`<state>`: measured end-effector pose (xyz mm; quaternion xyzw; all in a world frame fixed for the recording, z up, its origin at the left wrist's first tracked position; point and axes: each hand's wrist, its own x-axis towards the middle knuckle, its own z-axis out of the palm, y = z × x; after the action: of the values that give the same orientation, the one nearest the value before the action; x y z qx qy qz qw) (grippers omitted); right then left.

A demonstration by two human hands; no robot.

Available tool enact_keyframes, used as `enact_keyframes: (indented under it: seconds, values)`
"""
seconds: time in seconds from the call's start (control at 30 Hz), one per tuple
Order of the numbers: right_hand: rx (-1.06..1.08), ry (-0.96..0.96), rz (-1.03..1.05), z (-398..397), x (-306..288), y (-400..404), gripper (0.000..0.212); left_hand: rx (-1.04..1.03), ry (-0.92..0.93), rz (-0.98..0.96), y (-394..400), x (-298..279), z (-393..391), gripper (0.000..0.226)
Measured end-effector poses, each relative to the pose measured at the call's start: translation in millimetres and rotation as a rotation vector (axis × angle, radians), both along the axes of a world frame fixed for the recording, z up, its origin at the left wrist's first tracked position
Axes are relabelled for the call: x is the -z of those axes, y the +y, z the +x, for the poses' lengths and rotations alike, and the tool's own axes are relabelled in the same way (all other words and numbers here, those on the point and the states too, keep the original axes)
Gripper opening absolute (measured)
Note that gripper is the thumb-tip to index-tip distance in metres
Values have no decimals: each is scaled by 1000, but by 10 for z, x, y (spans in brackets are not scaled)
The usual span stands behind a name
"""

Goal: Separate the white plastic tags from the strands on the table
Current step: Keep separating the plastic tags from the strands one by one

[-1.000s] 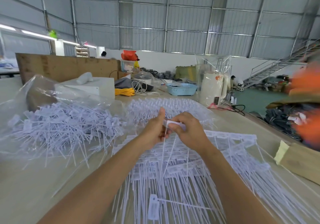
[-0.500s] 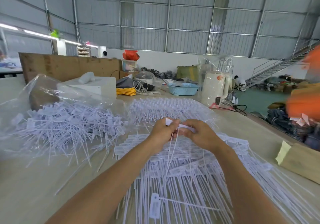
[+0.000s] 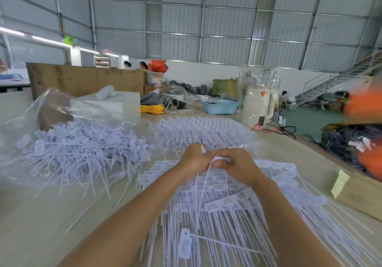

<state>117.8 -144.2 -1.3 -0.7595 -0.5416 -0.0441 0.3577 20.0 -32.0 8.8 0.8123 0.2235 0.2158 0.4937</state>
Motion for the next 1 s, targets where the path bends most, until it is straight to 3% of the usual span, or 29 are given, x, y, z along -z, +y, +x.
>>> enact_keyframes:
  seconds: [0.1,0.17,0.27,0.4,0.6,0.73,0.83,1.0]
  values:
    - [100,-152,26,96,25,-50,15,157,78,-247,101,-139,-117,22]
    - [133,-28,104,145,19,-94,14,209,63,-315,195,-185,-172,25]
    - [102,60,192,89,-40,-58,21,202,-61,-430,257,-173,-155,28]
    - [37,82,220,-20,-152,-7,26,147,-260,-568,168,-87,-75,14]
    - [30,120,175,-49,-164,-32,13,252,-184,-425,-122,-3,7,39]
    - [42,79,182,-38,-175,-63,32,235,-192,-439,-222,48,43,22]
    - [33,77,119,-42,-169,-75,38,164,-183,-449,-214,59,48,23]
    - [50,70,59,32,-148,-124,30,113,-231,-356,-185,48,31,23]
